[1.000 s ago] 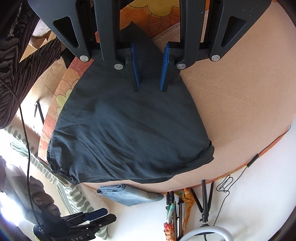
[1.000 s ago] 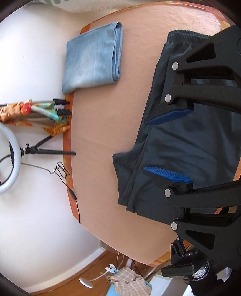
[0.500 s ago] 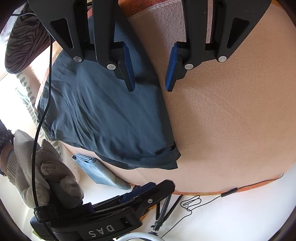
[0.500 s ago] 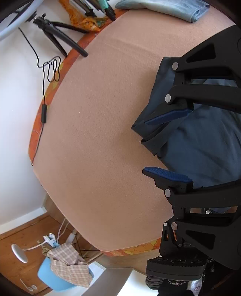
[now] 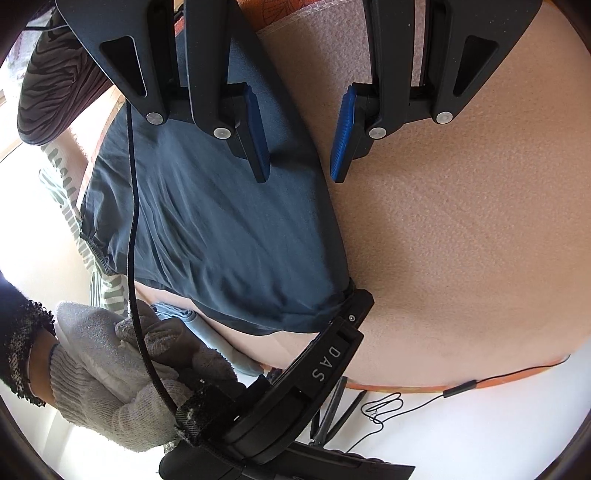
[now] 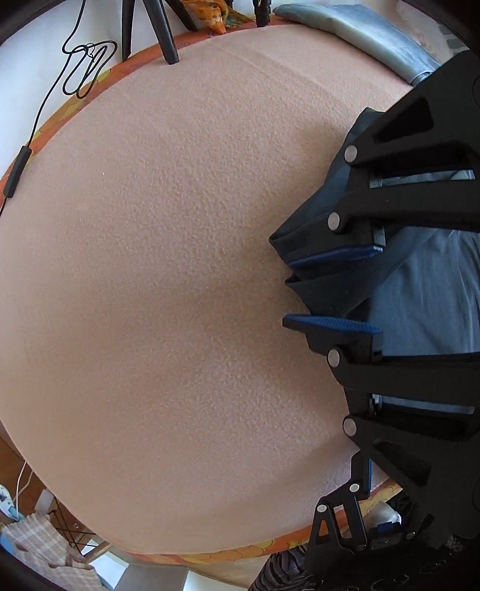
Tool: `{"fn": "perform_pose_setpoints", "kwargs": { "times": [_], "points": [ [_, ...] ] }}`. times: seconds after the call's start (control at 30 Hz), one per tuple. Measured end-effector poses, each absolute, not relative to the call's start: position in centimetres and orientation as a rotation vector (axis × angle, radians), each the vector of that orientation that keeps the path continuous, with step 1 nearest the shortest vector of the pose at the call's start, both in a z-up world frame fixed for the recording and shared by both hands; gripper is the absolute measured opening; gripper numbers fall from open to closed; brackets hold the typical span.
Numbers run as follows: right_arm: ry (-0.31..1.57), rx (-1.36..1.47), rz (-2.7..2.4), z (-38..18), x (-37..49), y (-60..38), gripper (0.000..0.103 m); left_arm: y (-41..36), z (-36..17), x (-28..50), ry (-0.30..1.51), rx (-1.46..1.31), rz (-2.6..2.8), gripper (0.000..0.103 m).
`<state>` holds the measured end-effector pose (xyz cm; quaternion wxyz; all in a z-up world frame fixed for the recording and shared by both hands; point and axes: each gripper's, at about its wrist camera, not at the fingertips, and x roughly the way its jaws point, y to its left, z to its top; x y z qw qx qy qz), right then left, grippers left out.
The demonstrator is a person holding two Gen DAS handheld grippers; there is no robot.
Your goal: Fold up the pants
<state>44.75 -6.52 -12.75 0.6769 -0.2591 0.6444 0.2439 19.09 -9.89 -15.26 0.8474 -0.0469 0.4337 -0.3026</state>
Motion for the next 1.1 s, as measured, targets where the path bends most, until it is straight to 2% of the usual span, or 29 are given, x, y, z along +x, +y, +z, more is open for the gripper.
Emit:
{"fn": "perform_pose_setpoints", "kwargs": {
  "times": [0.07, 0.2, 0.3, 0.33, 0.37, 0.4, 0.67, 0.77, 0.93, 0.97, 1.03, 1.07, 1.1],
  "points": [
    [1.423, -0.563, 0.549, -12.1, 44.4, -6.8, 0.008, -9.8, -15.3, 19.2, 0.917, -0.103, -0.636, 0.032],
    [1.356, -0.445, 0.548, -9.2, 43.8, -8.6, 0.005, -9.9, -15.2, 19.5, 0.915, -0.131, -0.652, 0.052],
    [1.309, -0.343, 0.531, -6.9, 43.9, -10.5, 0.004, -10.1, -15.3, 19.7, 0.918, -0.158, -0.675, 0.053],
    [1.295, -0.305, 0.524, -6.3, 44.0, -11.2, 0.004, -10.1, -15.3, 19.7, 0.92, -0.171, -0.686, 0.043],
    [1.286, -0.271, 0.518, -5.8, 44.3, -11.4, 0.004, -10.1, -15.5, 19.9, 0.934, -0.189, -0.71, 0.026],
    [1.283, -0.24, 0.521, -5.4, 44.4, -11.7, 0.004, -10.3, -15.7, 19.9, 0.956, -0.2, -0.731, 0.0],
    [1.245, -0.182, 0.466, -7.1, 46.2, -12.3, 0.001, -10.6, -14.9, 18.7, 0.898, -0.162, -0.742, 0.001],
    [1.214, -0.153, 0.398, -8.0, 47.9, -12.4, 0.001, -10.3, -15.3, 19.1, 0.928, -0.196, -0.74, 0.001],
    [1.17, -0.022, 0.388, -6.2, 46.5, -14.9, 0.002, -9.6, -15.4, 19.5, 0.95, -0.269, -0.738, 0.0],
    [1.163, -0.017, 0.383, -5.8, 45.6, -15.2, 0.004, -9.7, -15.3, 19.4, 0.949, -0.27, -0.737, 0.0],
    [1.183, 0.034, 0.383, -5.7, 44.0, -16.0, 0.017, -9.8, -15.5, 19.3, 0.953, -0.278, -0.734, 0.001],
    [1.196, 0.059, 0.384, -5.7, 43.3, -16.3, 0.033, -9.7, -15.6, 19.3, 0.962, -0.29, -0.738, 0.001],
    [1.206, 0.065, 0.381, -5.9, 42.5, -16.4, 0.044, -9.7, -15.8, 19.3, 0.972, -0.301, -0.74, 0.0]
  ]
}}
